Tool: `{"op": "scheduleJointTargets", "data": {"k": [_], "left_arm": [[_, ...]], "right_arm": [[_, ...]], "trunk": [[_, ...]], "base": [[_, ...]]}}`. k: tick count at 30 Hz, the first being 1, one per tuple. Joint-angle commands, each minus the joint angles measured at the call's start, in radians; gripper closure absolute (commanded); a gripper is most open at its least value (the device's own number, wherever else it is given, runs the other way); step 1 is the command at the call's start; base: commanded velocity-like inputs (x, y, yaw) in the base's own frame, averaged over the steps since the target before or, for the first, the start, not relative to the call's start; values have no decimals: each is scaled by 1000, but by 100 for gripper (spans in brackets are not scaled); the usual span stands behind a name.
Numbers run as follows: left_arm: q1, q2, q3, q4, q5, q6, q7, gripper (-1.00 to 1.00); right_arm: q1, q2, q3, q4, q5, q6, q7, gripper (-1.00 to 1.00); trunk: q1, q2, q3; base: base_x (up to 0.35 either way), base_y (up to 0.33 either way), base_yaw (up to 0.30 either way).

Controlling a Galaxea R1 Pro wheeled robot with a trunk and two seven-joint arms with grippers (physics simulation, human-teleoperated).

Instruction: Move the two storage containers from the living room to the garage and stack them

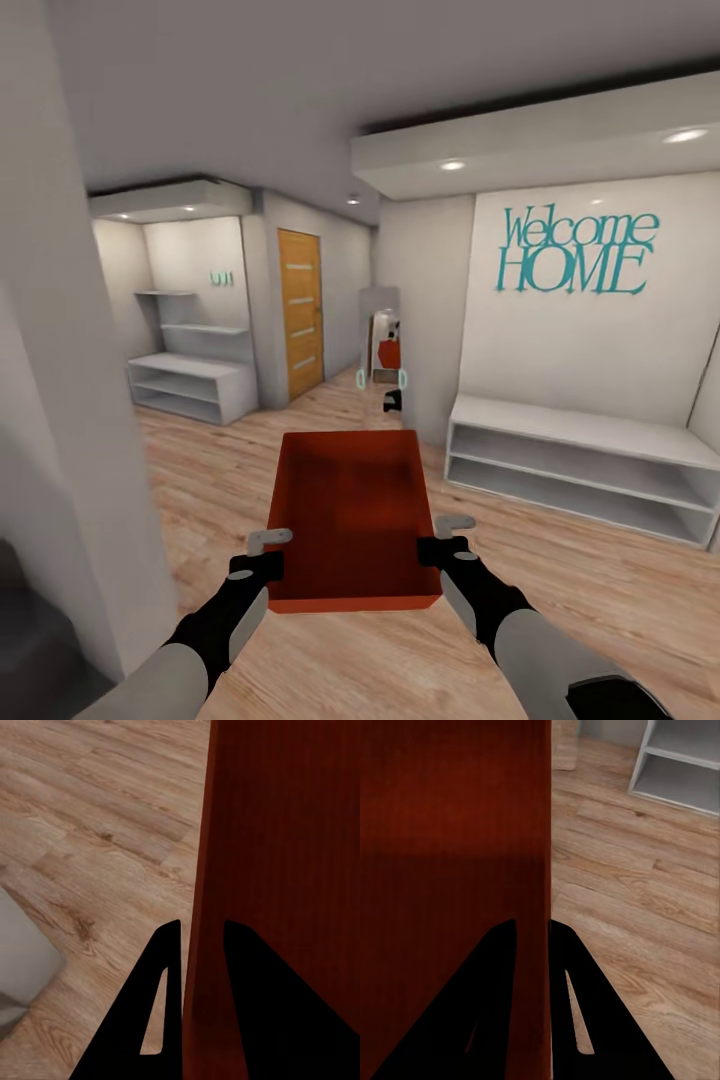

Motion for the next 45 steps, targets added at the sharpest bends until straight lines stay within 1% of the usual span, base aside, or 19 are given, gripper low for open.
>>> {"op": "scheduleJointTargets", "data": {"k": [1,45], "left_arm": [[0,64,53,1,13,6,14,100],[0,64,54,1,13,4,14,100]], "right_arm": [[0,-6,0,-5,5,-22,-4,100],[-1,-3,0,-5,5,-23,-6,100]], "trunk": [[1,-1,0],[1,-1,0]], "base": [[324,0,55],[325,0,2]]}}
